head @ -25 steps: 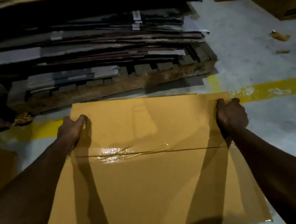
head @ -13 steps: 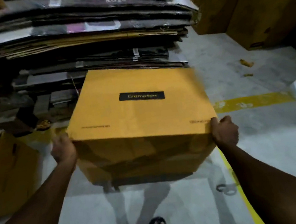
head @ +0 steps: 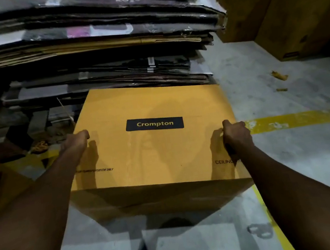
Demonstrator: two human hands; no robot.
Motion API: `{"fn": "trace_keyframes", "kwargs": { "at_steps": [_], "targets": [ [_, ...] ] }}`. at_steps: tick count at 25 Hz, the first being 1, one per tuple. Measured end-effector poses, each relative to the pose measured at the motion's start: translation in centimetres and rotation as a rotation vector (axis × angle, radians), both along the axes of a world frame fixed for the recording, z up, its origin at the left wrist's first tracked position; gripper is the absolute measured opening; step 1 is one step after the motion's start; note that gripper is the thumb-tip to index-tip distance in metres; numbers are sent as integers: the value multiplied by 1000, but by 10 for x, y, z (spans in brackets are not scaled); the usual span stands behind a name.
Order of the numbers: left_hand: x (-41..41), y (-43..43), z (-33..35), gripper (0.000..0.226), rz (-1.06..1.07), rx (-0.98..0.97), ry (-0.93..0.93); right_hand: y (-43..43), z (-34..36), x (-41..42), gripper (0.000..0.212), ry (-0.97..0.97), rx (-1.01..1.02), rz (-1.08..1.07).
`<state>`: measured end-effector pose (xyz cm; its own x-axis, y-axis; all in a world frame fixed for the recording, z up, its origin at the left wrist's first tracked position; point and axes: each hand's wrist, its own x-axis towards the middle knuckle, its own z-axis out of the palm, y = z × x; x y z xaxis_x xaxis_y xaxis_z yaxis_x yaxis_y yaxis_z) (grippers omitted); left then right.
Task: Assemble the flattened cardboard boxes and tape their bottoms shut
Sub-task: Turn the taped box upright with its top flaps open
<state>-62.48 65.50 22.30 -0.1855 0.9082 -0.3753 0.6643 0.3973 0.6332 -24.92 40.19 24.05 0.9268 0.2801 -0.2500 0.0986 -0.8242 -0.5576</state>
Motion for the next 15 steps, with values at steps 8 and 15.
{"fn": "trace_keyframes", "kwargs": {
  "at_steps": [8,15],
  "targets": [
    [-13,-76,16,64,161,278,-237,-39,31,-11,47,-158,192,-288],
    [-72,-169,6,54,206,-103,-471,-126,42,-28,52,302,451,-337]
  ]
}}
